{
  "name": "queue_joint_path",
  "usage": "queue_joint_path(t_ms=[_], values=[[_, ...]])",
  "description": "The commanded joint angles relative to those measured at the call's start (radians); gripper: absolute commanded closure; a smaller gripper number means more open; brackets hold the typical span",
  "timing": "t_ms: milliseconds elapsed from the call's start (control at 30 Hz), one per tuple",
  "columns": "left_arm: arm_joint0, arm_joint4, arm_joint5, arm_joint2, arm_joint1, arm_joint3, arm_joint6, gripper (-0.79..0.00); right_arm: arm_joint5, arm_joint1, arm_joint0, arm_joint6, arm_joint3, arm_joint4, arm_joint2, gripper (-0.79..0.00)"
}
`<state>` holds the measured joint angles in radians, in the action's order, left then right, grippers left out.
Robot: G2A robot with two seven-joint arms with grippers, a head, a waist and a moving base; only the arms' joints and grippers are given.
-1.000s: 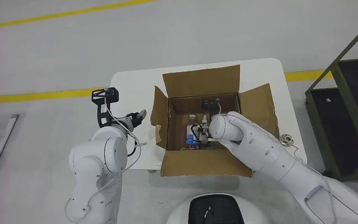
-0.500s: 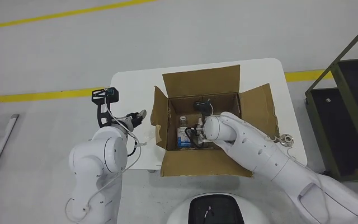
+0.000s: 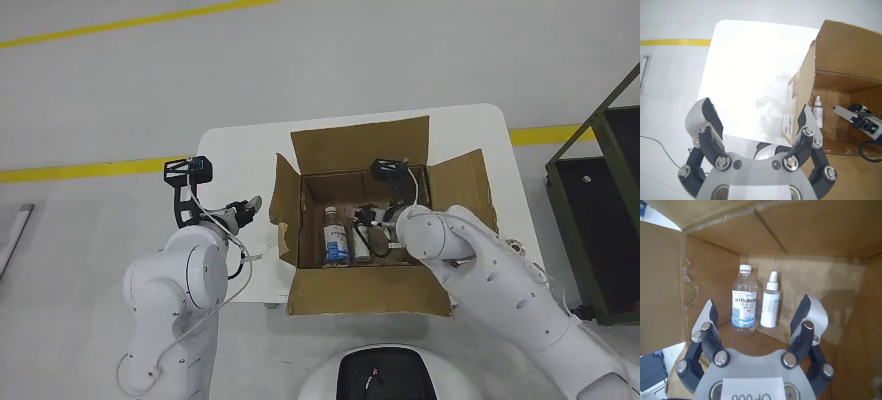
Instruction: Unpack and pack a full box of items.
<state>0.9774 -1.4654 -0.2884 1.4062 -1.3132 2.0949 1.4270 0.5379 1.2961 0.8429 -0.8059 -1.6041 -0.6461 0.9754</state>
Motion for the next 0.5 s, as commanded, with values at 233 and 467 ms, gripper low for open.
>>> queue_joint_path(t_ms=[233, 467], values=[[0.0, 0.0, 0.0, 0.0, 0.0, 0.0, 0.0, -0.785, -0.11, -0.06, 0.248, 0.012, -0.365, -0.009, 0.31, 0.0], [0.0, 0.0, 0.0, 0.0, 0.0, 0.0, 0.0, -0.785, -0.189, -0.075, 0.4, 0.131, -0.514, 0.012, 0.464, 0.0]])
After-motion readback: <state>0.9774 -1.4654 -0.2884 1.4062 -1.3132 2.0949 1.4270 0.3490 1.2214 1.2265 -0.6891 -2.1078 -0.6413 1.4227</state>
